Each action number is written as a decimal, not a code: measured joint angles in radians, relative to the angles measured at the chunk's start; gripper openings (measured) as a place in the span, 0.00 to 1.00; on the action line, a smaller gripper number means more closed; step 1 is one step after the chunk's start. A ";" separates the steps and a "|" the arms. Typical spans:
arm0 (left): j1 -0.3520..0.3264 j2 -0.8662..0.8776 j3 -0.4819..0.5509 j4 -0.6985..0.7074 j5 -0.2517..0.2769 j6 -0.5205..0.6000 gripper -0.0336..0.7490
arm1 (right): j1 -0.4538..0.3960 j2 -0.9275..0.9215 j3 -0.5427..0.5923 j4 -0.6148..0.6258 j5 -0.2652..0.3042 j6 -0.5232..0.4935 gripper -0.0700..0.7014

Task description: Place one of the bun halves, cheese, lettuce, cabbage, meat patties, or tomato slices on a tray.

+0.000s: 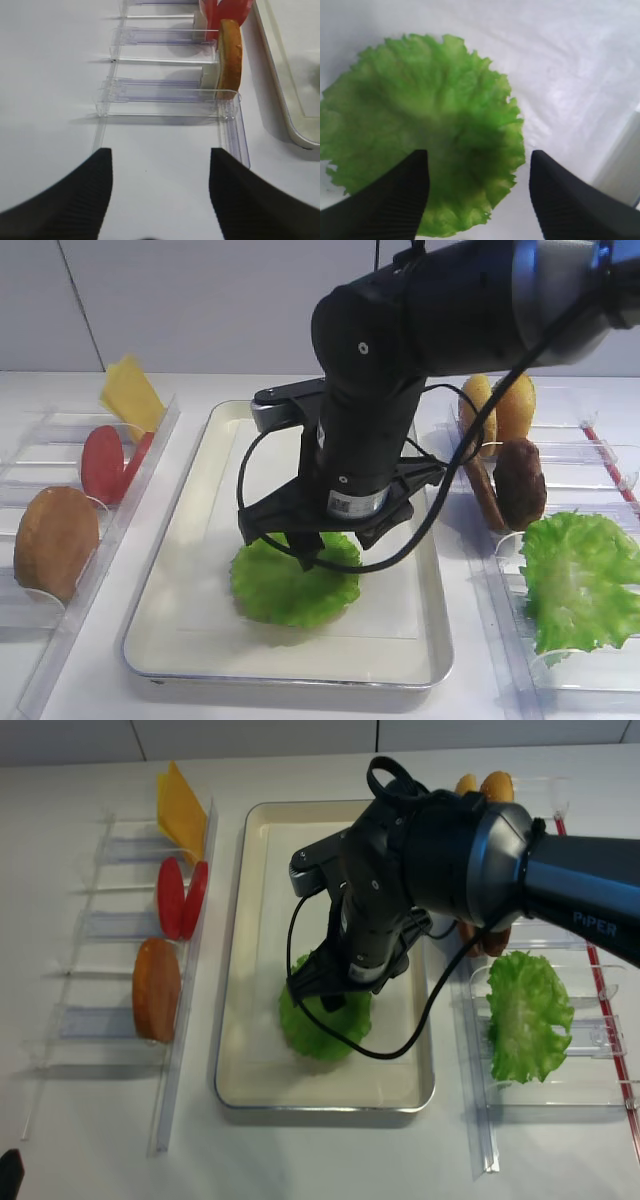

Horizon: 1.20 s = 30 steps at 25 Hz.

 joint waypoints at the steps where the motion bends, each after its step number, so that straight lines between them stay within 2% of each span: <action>1: 0.000 0.000 0.000 0.000 0.000 0.000 0.57 | 0.000 -0.005 -0.012 -0.018 0.010 0.004 0.71; 8: 0.000 0.000 0.000 0.000 0.000 0.000 0.57 | 0.000 -0.068 -0.061 -0.083 0.065 0.013 0.71; 18: 0.000 0.000 0.000 0.000 0.000 0.000 0.57 | 0.000 -0.242 -0.061 -0.167 0.092 0.013 0.71; 30: 0.000 0.000 0.000 0.000 0.000 0.000 0.57 | 0.000 -0.538 0.124 -0.186 0.064 -0.050 0.71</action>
